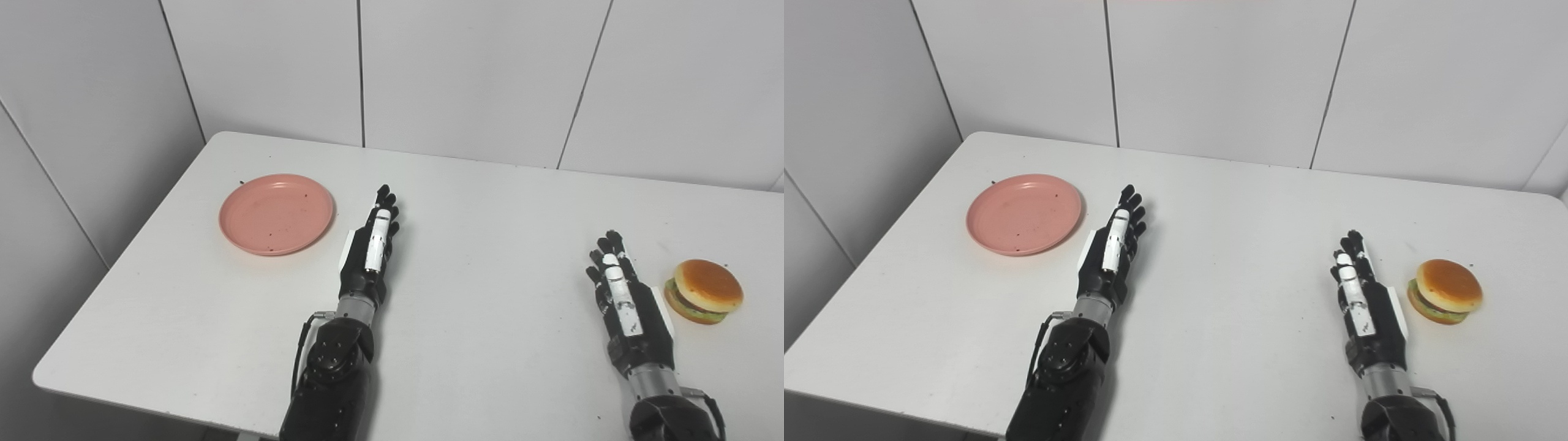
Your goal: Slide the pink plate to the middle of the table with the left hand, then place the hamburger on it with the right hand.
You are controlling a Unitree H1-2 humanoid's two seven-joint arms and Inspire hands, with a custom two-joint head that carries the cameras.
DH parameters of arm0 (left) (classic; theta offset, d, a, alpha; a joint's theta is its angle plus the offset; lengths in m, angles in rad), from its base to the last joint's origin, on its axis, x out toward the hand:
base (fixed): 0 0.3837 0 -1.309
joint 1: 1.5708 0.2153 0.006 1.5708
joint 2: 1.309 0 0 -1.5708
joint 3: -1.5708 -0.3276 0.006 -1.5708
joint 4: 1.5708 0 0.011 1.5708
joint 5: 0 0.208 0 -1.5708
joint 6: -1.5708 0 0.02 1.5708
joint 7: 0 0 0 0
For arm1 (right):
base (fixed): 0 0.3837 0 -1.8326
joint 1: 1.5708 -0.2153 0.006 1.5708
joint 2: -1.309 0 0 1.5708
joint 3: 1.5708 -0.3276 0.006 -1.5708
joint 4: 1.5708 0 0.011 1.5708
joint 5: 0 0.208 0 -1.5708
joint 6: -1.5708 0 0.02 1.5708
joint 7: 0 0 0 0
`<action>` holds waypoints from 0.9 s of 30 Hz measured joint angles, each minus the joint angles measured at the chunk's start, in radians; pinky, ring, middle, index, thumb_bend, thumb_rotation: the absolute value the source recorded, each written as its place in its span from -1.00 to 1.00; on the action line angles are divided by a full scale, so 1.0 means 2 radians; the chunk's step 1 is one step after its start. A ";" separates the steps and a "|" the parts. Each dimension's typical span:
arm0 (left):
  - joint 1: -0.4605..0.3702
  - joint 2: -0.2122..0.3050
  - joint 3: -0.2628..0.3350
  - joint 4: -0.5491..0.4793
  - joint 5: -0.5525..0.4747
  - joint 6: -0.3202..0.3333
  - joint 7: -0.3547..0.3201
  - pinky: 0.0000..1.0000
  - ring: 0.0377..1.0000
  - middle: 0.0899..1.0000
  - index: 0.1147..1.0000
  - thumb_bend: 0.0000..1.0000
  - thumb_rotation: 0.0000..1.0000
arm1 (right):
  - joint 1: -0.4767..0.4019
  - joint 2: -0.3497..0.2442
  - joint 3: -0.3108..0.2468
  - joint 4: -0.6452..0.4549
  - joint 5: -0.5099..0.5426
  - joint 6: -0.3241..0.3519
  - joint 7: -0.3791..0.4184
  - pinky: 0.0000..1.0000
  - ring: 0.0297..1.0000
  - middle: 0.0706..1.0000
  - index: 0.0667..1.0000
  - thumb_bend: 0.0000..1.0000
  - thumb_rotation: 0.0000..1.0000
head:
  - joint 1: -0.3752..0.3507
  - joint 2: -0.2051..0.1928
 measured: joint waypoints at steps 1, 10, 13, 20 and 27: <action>-0.009 0.006 0.006 -0.006 -0.004 0.007 0.001 1.00 1.00 1.00 1.00 -0.13 1.00 | 0.000 -0.001 0.000 0.000 0.000 0.000 0.002 1.00 1.00 1.00 1.00 -0.03 0.61 | 0.000 0.000; -0.063 0.051 0.055 -0.009 -0.031 0.017 0.008 0.84 0.87 0.85 0.82 0.05 1.00 | 0.003 -0.004 -0.003 -0.004 -0.002 0.000 0.002 1.00 0.99 1.00 1.00 -0.09 0.57 | -0.001 -0.001; -0.072 0.062 0.073 -0.008 -0.035 0.029 0.023 0.71 0.74 0.71 0.67 0.05 1.00 | 0.004 -0.004 -0.003 -0.005 -0.003 0.000 0.002 1.00 0.99 1.00 1.00 -0.09 0.57 | 0.001 -0.001; -0.097 0.103 0.103 0.009 -0.034 0.030 0.045 0.50 0.54 0.50 0.44 0.08 1.00 | 0.005 -0.005 -0.004 -0.006 -0.004 0.000 0.001 1.00 0.99 1.00 1.00 -0.10 0.56 | 0.002 -0.002; -0.104 0.141 0.135 0.051 -0.042 0.030 0.049 0.42 0.46 0.40 0.34 -0.05 1.00 | 0.007 -0.005 -0.004 -0.008 -0.003 0.000 0.001 1.00 0.99 1.00 1.00 -0.09 0.56 | 0.003 -0.002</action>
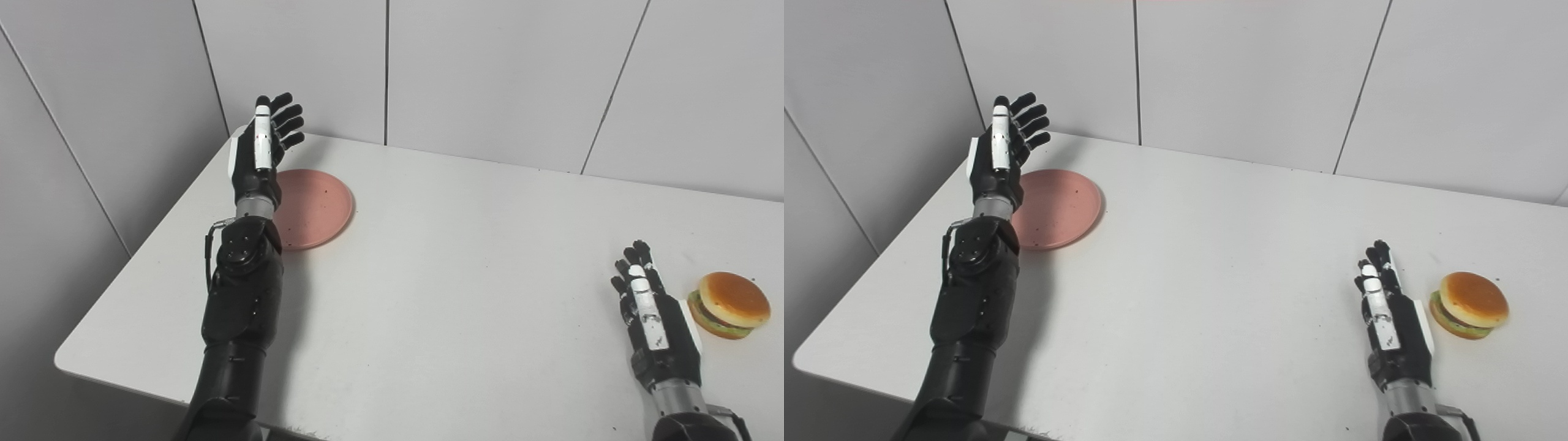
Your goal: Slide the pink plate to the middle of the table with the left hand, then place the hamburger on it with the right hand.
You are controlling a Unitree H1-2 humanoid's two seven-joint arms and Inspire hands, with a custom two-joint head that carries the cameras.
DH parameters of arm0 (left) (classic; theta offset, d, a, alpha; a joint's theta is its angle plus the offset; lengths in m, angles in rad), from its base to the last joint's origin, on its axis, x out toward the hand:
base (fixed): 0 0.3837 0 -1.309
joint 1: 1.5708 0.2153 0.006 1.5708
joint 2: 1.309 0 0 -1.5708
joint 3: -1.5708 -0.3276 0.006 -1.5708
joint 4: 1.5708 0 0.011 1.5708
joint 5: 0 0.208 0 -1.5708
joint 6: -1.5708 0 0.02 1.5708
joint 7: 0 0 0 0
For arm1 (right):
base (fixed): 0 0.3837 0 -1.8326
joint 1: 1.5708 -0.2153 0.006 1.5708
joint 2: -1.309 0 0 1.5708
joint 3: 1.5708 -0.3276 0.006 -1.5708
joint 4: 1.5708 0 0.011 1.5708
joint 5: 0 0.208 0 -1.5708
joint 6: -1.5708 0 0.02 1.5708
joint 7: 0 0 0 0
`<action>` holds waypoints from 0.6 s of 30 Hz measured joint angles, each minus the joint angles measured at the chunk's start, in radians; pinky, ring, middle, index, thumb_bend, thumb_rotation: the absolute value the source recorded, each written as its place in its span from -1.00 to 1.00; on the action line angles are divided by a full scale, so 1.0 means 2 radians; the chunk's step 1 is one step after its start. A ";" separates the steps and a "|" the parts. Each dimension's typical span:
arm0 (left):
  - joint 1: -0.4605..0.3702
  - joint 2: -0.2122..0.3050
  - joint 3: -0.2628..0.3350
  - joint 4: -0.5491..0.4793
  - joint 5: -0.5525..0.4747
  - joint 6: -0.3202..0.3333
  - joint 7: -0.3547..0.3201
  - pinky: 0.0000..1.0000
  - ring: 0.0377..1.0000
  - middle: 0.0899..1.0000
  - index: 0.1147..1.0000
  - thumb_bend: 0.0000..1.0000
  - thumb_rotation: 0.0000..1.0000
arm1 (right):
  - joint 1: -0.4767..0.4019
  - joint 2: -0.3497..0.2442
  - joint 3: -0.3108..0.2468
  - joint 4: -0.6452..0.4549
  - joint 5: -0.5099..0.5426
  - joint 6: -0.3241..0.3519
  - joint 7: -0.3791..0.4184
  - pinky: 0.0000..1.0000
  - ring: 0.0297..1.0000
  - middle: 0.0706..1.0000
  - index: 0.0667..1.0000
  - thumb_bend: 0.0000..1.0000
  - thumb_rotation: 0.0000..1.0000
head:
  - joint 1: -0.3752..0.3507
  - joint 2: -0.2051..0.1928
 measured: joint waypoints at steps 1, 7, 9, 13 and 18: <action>-0.004 0.008 0.002 0.011 0.000 -0.001 0.000 0.41 0.45 0.38 0.33 -0.03 1.00 | 0.001 0.000 0.000 -0.001 0.000 0.000 0.000 1.00 0.99 1.00 1.00 -0.08 0.54 | 0.000 0.000; -0.018 0.047 0.013 0.077 -0.005 -0.017 0.000 0.36 0.37 0.30 0.25 -0.10 1.00 | 0.003 0.000 -0.001 -0.004 0.001 0.000 0.000 1.00 0.98 1.00 1.00 -0.13 0.56 | 0.001 -0.001; -0.023 0.049 0.020 0.093 -0.006 -0.027 0.000 0.37 0.37 0.30 0.24 -0.15 1.00 | 0.004 0.000 -0.002 -0.005 0.001 0.000 -0.001 1.00 0.98 1.00 1.00 -0.12 0.57 | 0.000 -0.001; -0.030 0.066 0.021 0.146 -0.006 -0.052 -0.008 0.44 0.42 0.34 0.29 -0.17 1.00 | 0.004 0.002 -0.002 -0.006 0.001 0.000 -0.001 1.00 0.99 1.00 1.00 -0.13 0.54 | 0.000 -0.001; -0.041 0.101 0.019 0.229 -0.006 -0.090 -0.026 0.27 0.31 0.25 0.20 -0.26 1.00 | 0.005 0.001 -0.002 -0.007 0.001 0.000 -0.001 1.00 0.99 1.00 1.00 -0.11 0.56 | 0.002 0.000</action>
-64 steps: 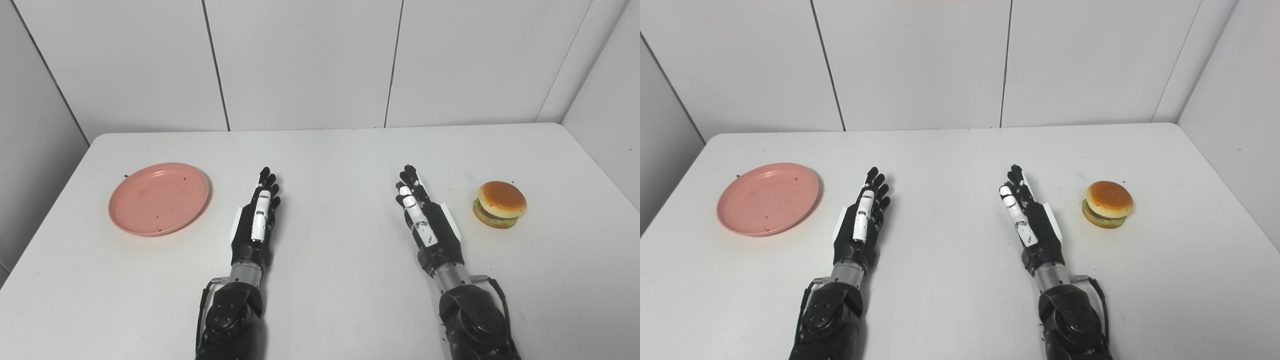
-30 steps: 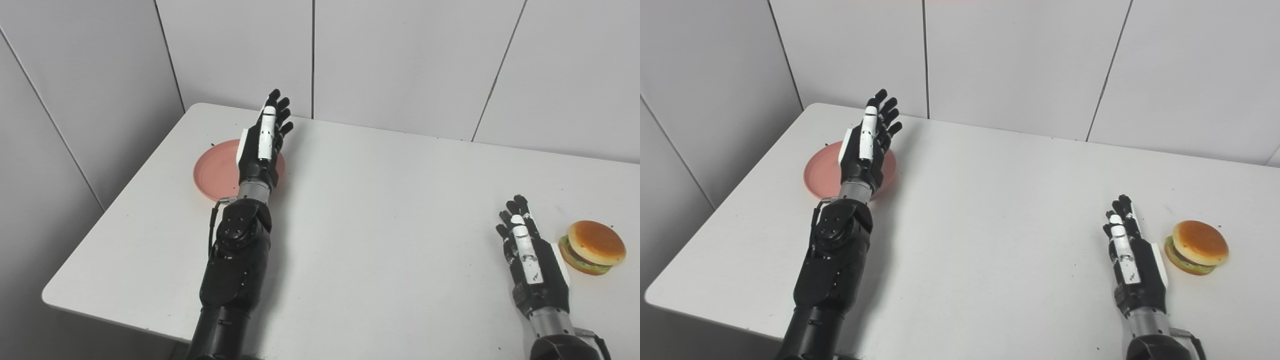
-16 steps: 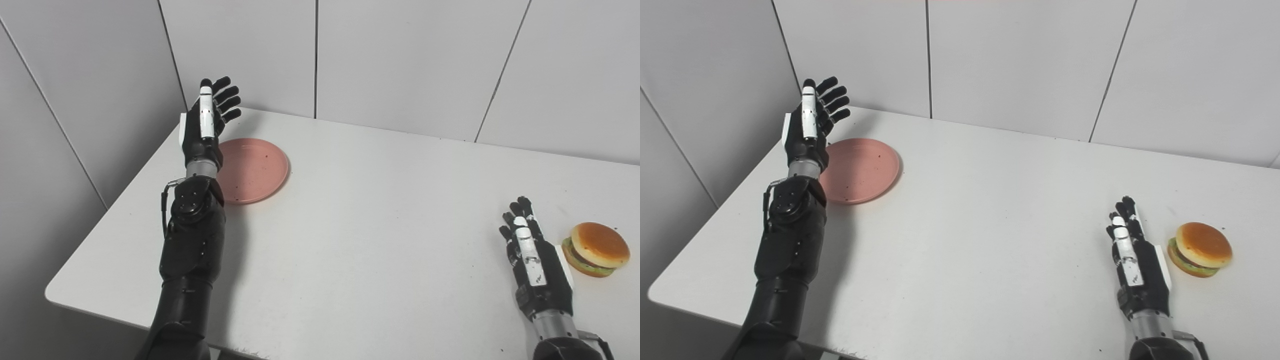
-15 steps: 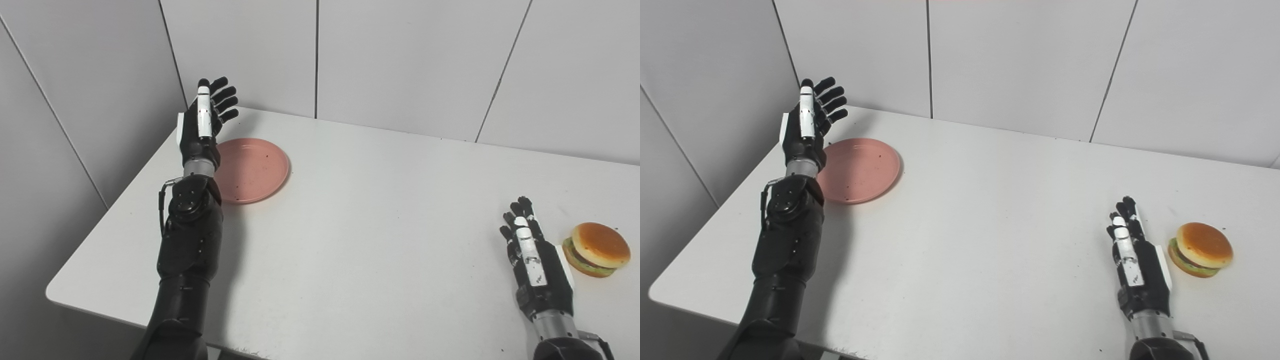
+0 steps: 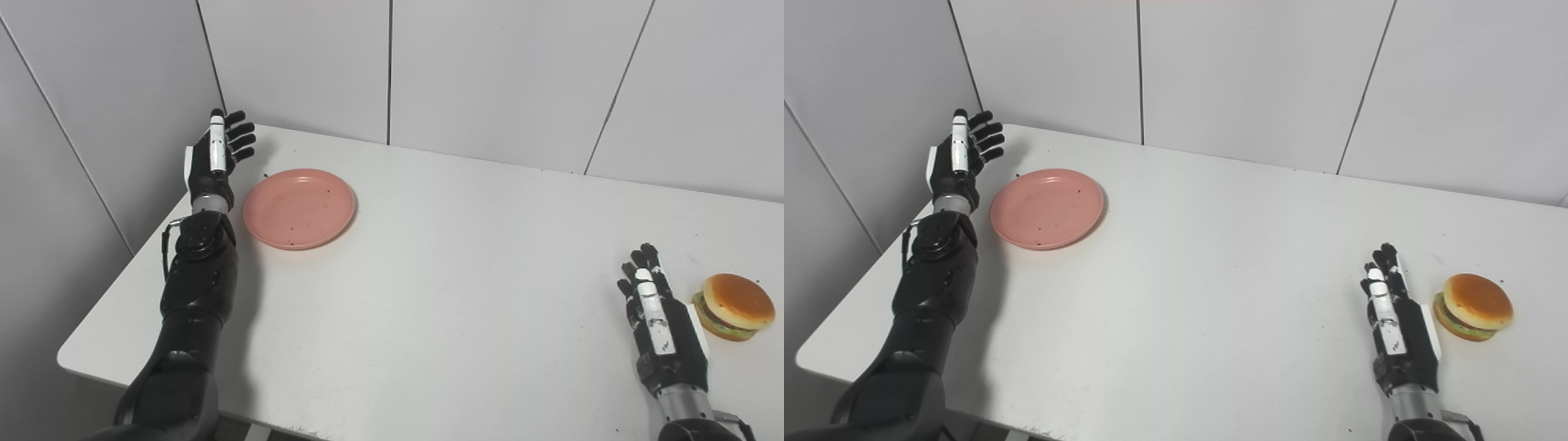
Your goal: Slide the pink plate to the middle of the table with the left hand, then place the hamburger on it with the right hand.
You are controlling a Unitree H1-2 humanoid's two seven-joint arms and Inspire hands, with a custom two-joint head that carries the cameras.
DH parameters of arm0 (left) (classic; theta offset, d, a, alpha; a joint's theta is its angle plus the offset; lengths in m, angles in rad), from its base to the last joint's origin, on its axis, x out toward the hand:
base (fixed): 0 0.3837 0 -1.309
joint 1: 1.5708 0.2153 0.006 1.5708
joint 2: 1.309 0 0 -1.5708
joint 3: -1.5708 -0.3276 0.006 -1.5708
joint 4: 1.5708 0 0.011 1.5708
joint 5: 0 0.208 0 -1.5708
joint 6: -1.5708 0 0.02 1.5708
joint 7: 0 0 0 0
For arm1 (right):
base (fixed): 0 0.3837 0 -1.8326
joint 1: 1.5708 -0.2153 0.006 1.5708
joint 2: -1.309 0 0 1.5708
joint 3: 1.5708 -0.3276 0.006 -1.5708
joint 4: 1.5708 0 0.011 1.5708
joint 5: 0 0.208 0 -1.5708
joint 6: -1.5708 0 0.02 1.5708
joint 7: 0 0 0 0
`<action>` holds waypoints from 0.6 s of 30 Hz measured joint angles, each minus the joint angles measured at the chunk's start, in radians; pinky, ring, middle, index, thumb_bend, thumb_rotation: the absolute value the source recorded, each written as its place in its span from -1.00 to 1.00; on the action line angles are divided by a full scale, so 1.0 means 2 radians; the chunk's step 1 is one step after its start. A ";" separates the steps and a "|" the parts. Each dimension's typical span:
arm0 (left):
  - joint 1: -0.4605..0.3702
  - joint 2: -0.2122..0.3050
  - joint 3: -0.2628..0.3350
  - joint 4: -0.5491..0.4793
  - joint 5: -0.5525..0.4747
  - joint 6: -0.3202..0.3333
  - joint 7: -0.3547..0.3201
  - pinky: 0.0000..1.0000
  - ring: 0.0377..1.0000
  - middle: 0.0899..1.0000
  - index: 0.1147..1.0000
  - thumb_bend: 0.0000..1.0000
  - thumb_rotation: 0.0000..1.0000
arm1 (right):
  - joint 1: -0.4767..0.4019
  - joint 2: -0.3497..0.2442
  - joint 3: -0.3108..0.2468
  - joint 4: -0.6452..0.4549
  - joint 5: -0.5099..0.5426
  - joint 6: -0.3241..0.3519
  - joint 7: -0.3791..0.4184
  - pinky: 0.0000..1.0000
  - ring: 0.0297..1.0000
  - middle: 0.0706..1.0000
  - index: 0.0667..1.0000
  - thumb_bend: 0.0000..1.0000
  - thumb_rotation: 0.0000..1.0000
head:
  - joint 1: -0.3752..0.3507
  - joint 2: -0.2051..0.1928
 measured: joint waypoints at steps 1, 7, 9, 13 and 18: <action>-0.004 0.006 0.001 0.020 -0.003 -0.014 -0.004 0.26 0.30 0.24 0.19 -0.26 1.00 | 0.000 0.000 0.000 0.000 0.000 0.000 0.000 1.00 1.00 1.00 1.00 -0.11 0.56 | 0.000 0.000; -0.011 0.020 -0.001 0.069 -0.010 -0.028 -0.010 0.37 0.40 0.33 0.28 -0.25 1.00 | 0.001 0.000 0.000 -0.001 0.001 0.000 0.002 1.00 0.99 1.00 1.00 -0.12 0.54 | -0.002 0.001; -0.013 0.020 0.000 0.076 -0.018 -0.029 -0.015 0.36 0.40 0.34 0.27 -0.27 1.00 | 0.001 0.000 0.000 -0.001 0.001 0.000 0.001 1.00 1.00 1.00 1.00 -0.10 0.54 | -0.002 0.002; -0.017 0.019 0.000 0.102 -0.022 -0.037 -0.017 0.38 0.42 0.35 0.26 -0.28 1.00 | 0.001 0.001 0.000 -0.001 0.000 0.000 0.001 1.00 0.99 1.00 1.00 -0.11 0.54 | -0.002 0.002; -0.017 0.013 -0.004 0.117 -0.022 -0.039 -0.017 0.41 0.43 0.36 0.30 -0.27 1.00 | 0.001 0.000 0.000 -0.001 0.000 0.000 0.001 1.00 1.00 1.00 1.00 -0.12 0.54 | -0.002 0.003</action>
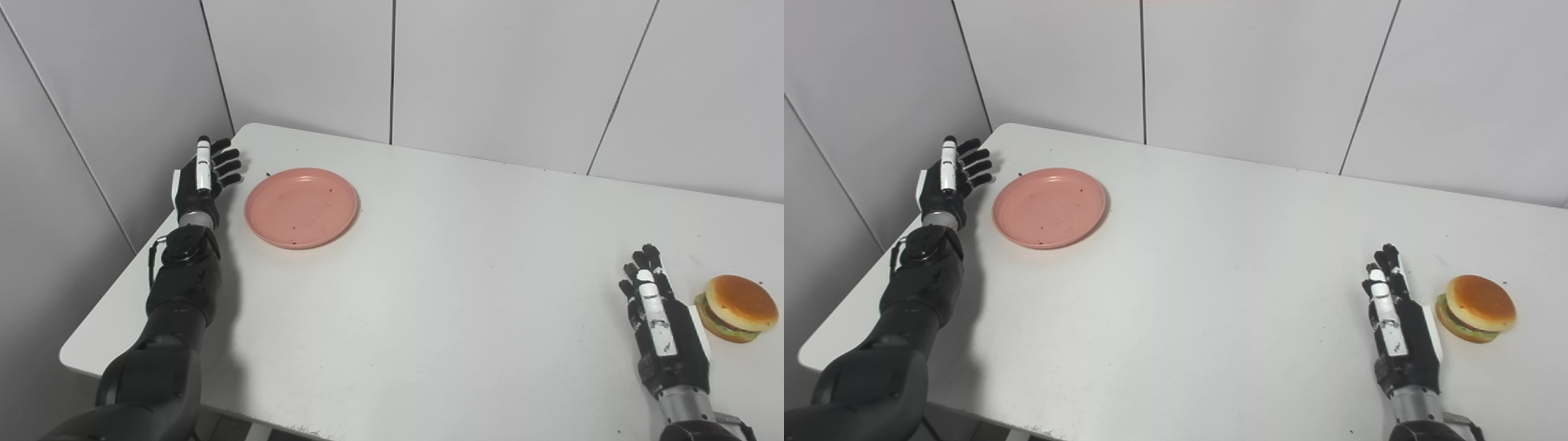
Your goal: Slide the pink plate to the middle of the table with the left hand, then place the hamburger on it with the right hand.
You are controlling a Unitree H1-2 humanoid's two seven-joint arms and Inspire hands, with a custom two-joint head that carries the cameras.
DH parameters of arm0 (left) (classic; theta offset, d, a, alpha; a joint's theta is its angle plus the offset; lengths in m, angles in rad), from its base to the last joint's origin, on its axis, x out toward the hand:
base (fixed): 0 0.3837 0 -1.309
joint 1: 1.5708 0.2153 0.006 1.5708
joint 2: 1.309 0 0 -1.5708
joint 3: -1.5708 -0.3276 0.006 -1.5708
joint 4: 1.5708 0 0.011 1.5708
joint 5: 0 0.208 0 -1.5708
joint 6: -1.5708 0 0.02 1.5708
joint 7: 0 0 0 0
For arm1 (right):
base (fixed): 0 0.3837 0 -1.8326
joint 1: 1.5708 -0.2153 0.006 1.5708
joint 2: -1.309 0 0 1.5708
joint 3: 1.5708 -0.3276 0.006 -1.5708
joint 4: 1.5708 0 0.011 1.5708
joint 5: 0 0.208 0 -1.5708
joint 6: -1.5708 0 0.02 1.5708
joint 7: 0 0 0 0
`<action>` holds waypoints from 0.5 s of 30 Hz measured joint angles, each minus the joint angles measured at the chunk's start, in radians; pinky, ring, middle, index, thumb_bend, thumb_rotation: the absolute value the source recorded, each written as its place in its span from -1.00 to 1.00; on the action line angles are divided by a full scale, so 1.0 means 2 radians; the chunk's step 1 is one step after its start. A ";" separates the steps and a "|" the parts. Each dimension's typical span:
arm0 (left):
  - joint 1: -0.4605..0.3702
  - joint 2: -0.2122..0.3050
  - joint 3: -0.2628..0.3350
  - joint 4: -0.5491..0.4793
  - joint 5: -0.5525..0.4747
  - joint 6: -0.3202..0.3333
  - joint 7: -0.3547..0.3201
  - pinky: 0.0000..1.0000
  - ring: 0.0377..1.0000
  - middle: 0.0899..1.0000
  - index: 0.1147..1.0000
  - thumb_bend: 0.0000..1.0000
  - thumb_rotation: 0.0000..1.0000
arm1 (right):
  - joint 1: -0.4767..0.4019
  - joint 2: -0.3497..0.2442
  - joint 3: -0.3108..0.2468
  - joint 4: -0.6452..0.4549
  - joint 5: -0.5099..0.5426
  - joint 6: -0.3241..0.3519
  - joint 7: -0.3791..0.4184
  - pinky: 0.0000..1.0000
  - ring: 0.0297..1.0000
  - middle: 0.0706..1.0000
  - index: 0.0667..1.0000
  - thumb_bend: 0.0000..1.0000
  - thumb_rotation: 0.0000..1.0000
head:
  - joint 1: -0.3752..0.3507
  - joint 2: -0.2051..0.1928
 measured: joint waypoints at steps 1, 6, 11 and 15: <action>0.000 0.000 -0.002 0.000 0.000 -0.001 -0.001 0.40 0.42 0.36 0.30 -0.28 1.00 | 0.000 0.000 0.000 0.000 0.000 0.000 0.001 1.00 1.00 1.00 1.00 -0.12 0.54 | 0.000 0.000; 0.000 -0.003 -0.004 0.001 -0.010 -0.013 -0.015 0.40 0.43 0.36 0.29 -0.23 1.00 | 0.000 0.000 0.000 0.000 0.001 0.000 0.000 1.00 1.00 1.00 1.00 -0.12 0.54 | 0.000 0.002; 0.001 -0.012 -0.009 0.014 -0.010 -0.036 -0.021 0.39 0.43 0.36 0.29 -0.20 1.00 | 0.000 0.000 0.000 -0.001 0.000 0.000 0.000 1.00 0.99 1.00 1.00 -0.12 0.53 | -0.002 0.002; 0.002 -0.016 -0.011 0.016 -0.010 -0.045 -0.021 0.41 0.44 0.37 0.29 -0.25 1.00 | 0.003 0.002 0.000 -0.005 0.000 0.000 -0.001 1.00 1.00 1.00 1.00 -0.12 0.52 | -0.001 0.005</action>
